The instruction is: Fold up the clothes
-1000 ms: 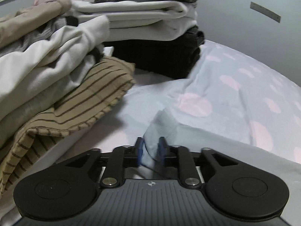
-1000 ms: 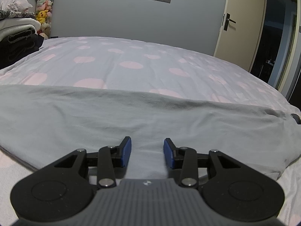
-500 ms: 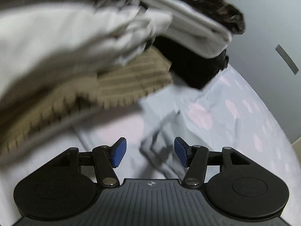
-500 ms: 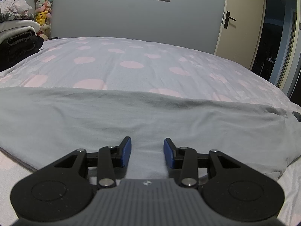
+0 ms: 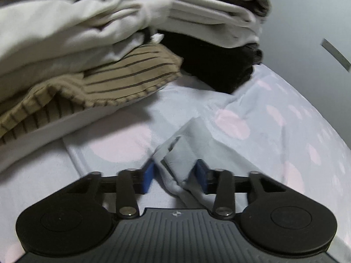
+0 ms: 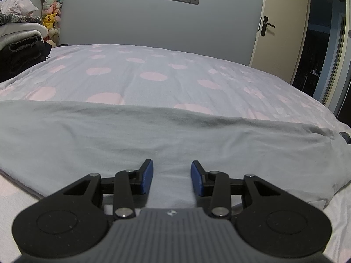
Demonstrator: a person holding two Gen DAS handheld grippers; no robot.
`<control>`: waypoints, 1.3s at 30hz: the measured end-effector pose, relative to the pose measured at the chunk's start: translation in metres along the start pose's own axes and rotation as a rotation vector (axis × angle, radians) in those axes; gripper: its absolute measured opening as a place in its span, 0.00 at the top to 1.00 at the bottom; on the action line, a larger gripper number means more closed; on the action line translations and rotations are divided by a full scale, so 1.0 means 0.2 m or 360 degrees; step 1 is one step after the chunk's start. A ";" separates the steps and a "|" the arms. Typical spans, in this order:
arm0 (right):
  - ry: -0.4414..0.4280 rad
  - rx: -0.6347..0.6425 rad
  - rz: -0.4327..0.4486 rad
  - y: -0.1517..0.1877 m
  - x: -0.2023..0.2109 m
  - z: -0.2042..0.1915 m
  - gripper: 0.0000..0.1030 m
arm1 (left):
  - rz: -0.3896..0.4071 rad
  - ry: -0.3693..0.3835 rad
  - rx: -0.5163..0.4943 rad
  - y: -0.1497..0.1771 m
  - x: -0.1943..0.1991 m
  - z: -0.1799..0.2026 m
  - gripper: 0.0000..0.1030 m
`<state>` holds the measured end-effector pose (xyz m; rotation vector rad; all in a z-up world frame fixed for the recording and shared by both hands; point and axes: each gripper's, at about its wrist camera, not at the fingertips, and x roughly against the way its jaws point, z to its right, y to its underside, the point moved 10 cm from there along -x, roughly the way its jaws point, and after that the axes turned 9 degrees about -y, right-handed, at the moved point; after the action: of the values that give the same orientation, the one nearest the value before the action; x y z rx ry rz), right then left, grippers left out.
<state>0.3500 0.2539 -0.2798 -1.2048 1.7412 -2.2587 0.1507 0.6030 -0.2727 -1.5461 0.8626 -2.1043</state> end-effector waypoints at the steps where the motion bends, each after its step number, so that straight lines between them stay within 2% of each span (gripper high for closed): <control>1: 0.0001 0.0002 -0.0001 0.00 0.00 0.00 0.59 | -0.0012 0.0030 0.0006 0.00 0.01 0.01 0.77; 3: 0.0003 0.0009 -0.0006 0.00 0.00 0.00 0.59 | -0.0007 0.0041 0.0003 -0.01 0.02 0.03 0.83; 6: 0.0010 0.0021 -0.0012 -0.01 0.01 0.00 0.59 | 0.0039 0.0104 -0.0023 -0.03 0.09 0.07 0.84; 9: 0.0028 0.0041 0.0000 -0.02 0.03 0.00 0.59 | 0.0114 0.0200 -0.0078 -0.06 0.20 0.15 0.85; 11: 0.0041 0.0056 0.0019 -0.04 0.06 0.00 0.61 | 0.0172 0.0314 -0.0147 -0.05 0.30 0.24 0.85; 15: 0.0049 0.0030 0.0081 -0.07 0.13 0.01 0.61 | 0.0272 0.0501 -0.0393 0.05 0.54 0.46 0.85; 19: 0.0056 -0.0079 0.0140 -0.11 0.21 0.07 0.61 | 0.0371 0.0620 -0.0733 0.28 0.73 0.69 0.85; 21: 0.0058 -0.0136 0.0127 -0.12 0.25 0.10 0.61 | 0.0357 0.0657 -0.0827 0.40 0.80 0.76 0.85; 24: 0.0032 -0.0243 0.0042 -0.10 0.30 0.15 0.60 | 0.0259 0.0687 -0.0906 0.57 0.84 0.81 0.85; 30: 0.0040 -0.0449 -0.0136 -0.03 0.32 0.28 0.60 | 0.0249 0.0678 -0.1237 0.85 0.84 0.88 0.85; 34: -0.0018 -0.0526 -0.0170 -0.02 0.32 0.31 0.59 | 0.0174 0.0656 -0.1319 0.97 0.77 0.88 0.85; 37: -0.0069 -0.0548 -0.0210 -0.01 0.30 0.30 0.59 | 0.0129 0.0696 -0.1350 1.01 0.76 0.87 0.82; 39: -0.0107 -0.0590 -0.0247 0.00 0.27 0.30 0.59 | 0.0077 0.0780 -0.1325 1.02 0.77 0.86 0.73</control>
<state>0.3481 0.1798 -0.2469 -1.5071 2.1767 -1.9951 0.2550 0.3131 -0.2668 -1.2863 2.1259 -2.2452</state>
